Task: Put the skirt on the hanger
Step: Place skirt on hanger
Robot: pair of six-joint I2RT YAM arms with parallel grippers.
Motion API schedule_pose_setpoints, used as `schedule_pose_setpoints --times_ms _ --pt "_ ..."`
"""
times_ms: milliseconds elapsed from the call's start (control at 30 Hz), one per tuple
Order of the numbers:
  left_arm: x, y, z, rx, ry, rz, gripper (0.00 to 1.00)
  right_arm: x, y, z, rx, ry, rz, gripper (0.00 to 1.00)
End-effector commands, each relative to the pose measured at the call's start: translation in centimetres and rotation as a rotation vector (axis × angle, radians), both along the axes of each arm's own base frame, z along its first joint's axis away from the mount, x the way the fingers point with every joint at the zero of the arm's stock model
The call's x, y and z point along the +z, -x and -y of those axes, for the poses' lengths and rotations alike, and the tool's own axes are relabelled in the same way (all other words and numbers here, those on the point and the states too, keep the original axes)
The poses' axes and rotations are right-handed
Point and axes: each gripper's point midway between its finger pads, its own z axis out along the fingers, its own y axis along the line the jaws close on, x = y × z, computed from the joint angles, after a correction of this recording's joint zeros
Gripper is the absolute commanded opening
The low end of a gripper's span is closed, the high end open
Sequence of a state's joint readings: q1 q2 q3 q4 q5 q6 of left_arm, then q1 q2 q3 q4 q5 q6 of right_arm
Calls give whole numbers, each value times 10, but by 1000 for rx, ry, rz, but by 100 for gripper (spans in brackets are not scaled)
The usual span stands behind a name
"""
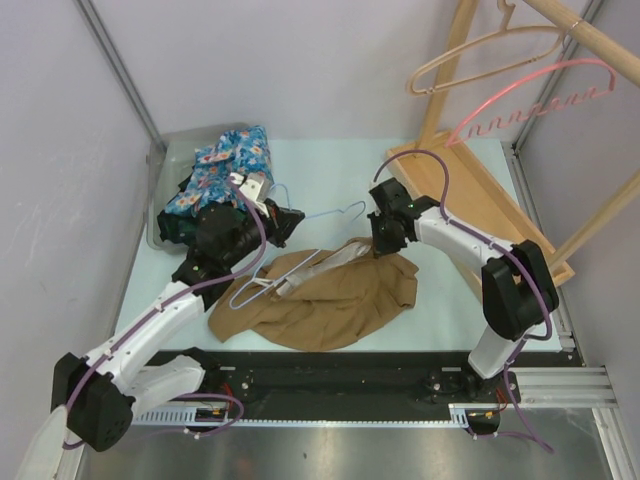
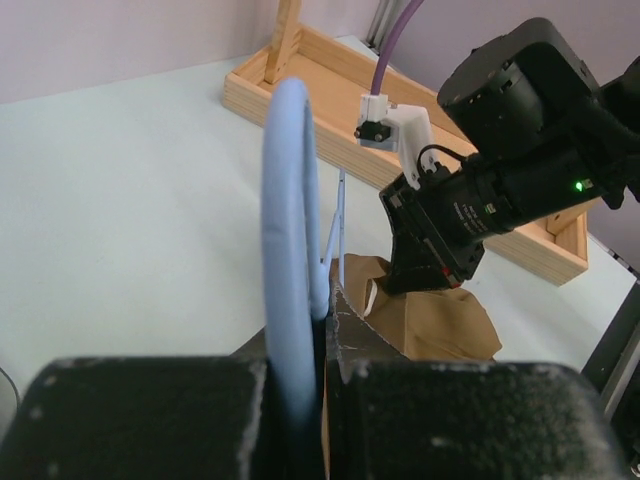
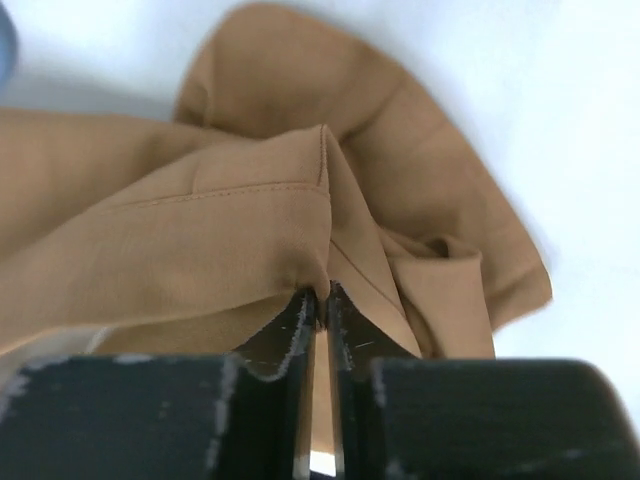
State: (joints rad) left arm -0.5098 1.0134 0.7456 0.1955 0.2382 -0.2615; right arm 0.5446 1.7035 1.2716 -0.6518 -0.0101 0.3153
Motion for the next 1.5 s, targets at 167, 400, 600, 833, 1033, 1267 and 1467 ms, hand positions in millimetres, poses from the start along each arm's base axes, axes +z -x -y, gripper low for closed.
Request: schedule_pose_setpoints --times_ms 167,400,600,833,1033,1267,1467 --pt "18 8 3 -21 -6 72 0 52 -1 7 -69 23 192 48" --pt "17 -1 -11 96 -1 47 0 111 5 -23 52 -53 406 44" --pt "19 -3 -12 120 10 33 0 116 5 -48 143 -89 436 37" --pt "15 -3 -12 121 -15 28 0 87 9 -51 23 -103 287 37" --pt "13 -3 -13 120 -20 34 0 79 6 -65 -29 -159 244 43" --pt "15 -1 -11 105 -10 40 0 65 1 -66 -105 -163 200 45" --pt "18 0 -9 95 -8 51 0 49 -9 -61 -182 -134 179 37"
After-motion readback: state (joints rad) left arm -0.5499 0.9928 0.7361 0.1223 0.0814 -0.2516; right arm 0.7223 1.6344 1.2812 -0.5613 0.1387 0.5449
